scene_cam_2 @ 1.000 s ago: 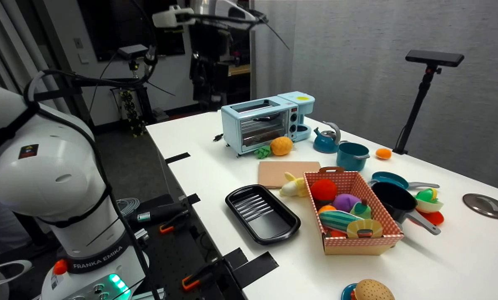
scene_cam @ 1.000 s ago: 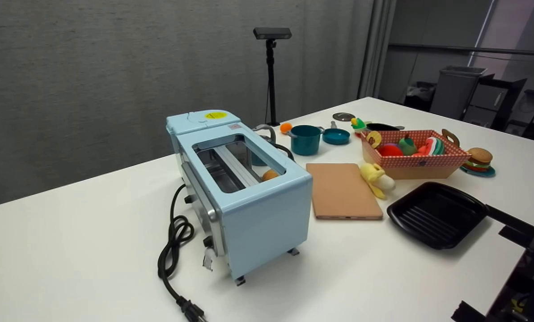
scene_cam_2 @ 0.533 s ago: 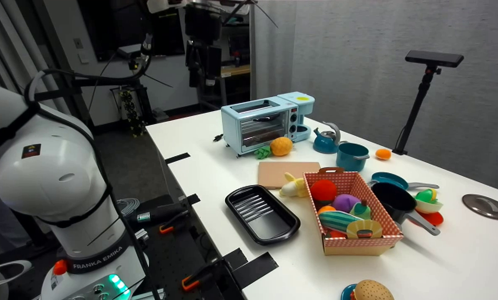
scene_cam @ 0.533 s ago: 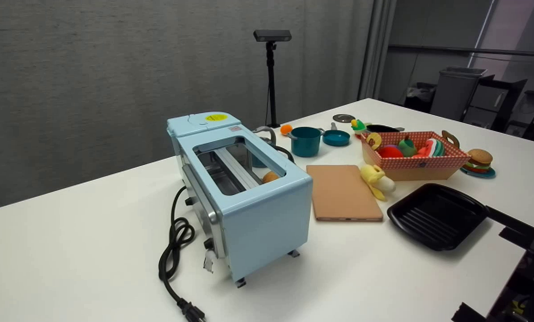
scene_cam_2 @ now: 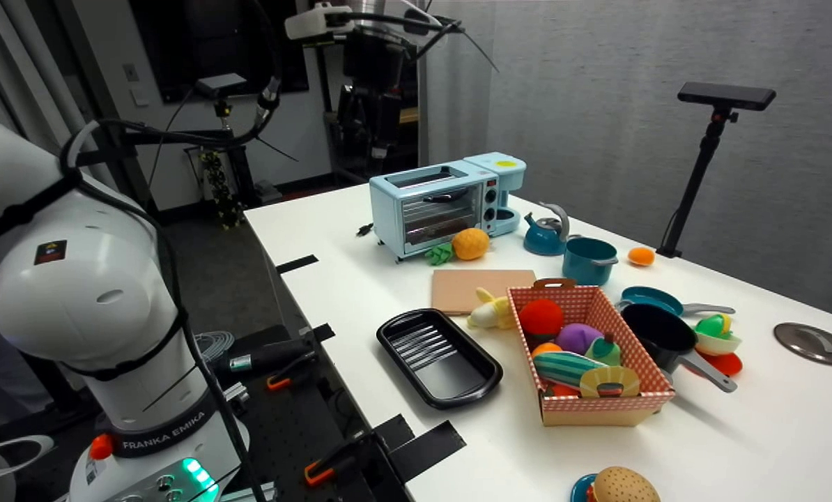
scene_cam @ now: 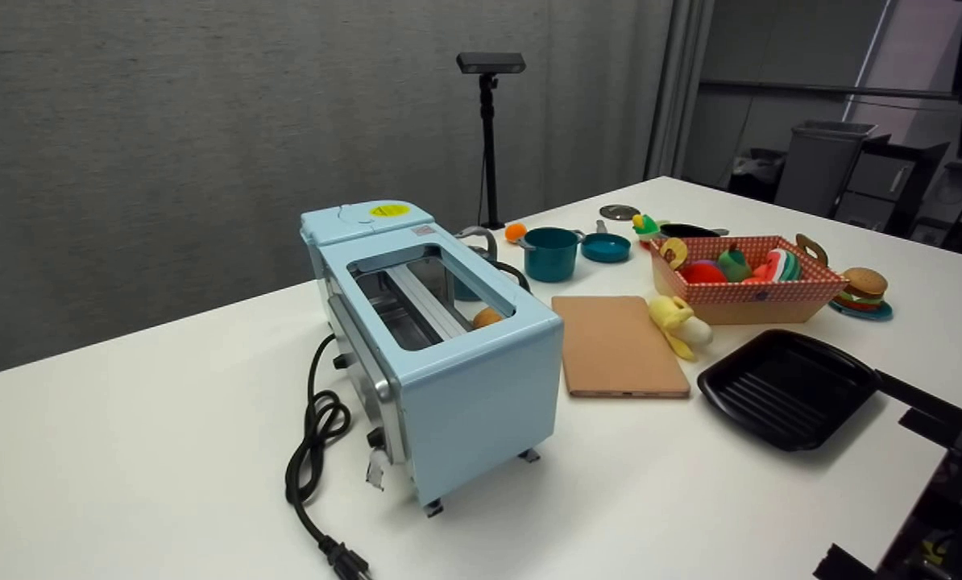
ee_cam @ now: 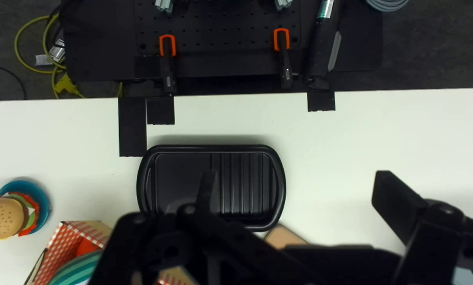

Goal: Pick the green object in the basket and put it on the tray

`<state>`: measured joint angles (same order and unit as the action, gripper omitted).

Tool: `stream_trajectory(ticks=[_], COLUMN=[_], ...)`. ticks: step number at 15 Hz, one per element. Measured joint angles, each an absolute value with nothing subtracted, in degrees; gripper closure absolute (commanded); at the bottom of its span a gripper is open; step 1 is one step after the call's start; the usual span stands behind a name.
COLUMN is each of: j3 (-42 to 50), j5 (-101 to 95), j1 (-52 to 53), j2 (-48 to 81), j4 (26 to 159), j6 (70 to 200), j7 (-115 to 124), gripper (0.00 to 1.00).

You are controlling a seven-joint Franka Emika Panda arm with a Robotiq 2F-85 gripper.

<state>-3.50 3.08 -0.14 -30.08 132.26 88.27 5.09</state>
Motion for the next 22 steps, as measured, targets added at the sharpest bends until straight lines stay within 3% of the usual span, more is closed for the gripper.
stream_trajectory(ticks=[11, 22], j3=[2.25, 4.9], j5=[-0.36, -1.83], j1=[-1.47, -3.12], j2=[-12.7, -2.5], j4=[116.97, 110.25], j6=[90.82, 101.26], j7=[3.43, 1.11], gripper=[0.0, 0.0])
